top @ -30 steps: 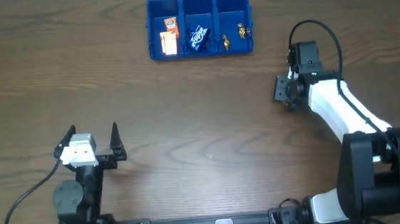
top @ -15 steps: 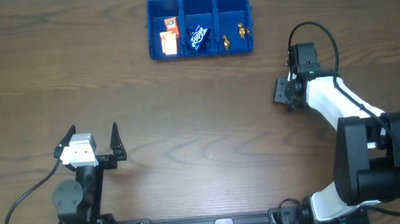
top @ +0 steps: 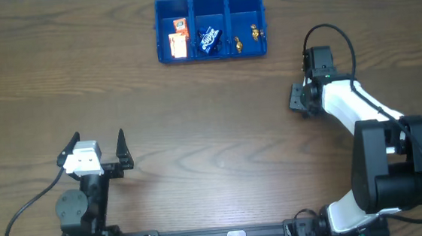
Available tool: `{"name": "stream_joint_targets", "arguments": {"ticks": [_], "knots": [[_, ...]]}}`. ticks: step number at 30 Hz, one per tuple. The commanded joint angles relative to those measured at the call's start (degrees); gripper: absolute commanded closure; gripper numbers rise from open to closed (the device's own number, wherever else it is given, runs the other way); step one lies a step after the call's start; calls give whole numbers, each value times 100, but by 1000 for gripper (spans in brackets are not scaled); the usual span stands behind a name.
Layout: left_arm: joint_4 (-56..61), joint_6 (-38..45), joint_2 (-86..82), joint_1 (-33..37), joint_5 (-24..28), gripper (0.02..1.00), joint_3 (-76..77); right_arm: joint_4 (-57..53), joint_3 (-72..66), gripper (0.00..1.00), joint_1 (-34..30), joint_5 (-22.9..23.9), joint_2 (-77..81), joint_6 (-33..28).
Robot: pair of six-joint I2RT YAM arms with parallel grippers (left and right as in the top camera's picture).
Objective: Sort Candies Into Trays
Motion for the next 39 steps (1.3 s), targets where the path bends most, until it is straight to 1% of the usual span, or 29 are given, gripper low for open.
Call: {"name": "stream_joint_targets", "arguments": {"ticks": [1, 3, 5, 7, 11, 13, 15, 17, 18, 22, 26, 28, 34, 39], "knots": [[-87, 17, -37, 24, 116, 23, -168, -33, -24, 741, 35, 74, 94, 35], [-87, 17, -37, 24, 116, 20, -168, -33, -24, 840, 59, 70, 94, 39], [-87, 17, -37, 24, 118, 20, -168, -28, -24, 853, 149, 55, 92, 125], [-87, 17, -37, 24, 116, 20, -168, -28, 0, 858, 367, -28, 9, 195], [-87, 17, -37, 24, 116, 20, -168, -50, 98, 877, 1196, 28, -787, 326], [-87, 17, -37, 24, 116, 20, -168, -101, 302, 879, 1777, 280, -1429, 411], [-87, 17, -37, 24, 116, 20, -168, -229, 780, 879, 2094, 498, -1757, 407], [-90, 17, -37, 24, 116, 20, -168, -457, 1462, 897, 2118, 535, -1703, 376], [-87, 15, -37, 24, 116, 20, -168, -527, 1827, 899, 2096, 564, -1606, 267], [-87, 15, -37, 24, 116, 20, -168, -577, 3241, 899, 1971, 903, -855, 74], [-87, 17, -37, 24, 118, 20, -168, -688, 4575, 897, 1749, 922, 319, -9], [-87, 15, -37, 24, 116, 20, -168, -745, 5018, 897, 1663, 914, 848, -4], [-87, 17, -37, 24, 116, 20, -168, -660, 5287, 897, 1532, 778, 1818, 37], [-87, 17, -37, 24, 116, 20, -168, -649, 5287, 888, 1473, 769, 2155, 37]]}}
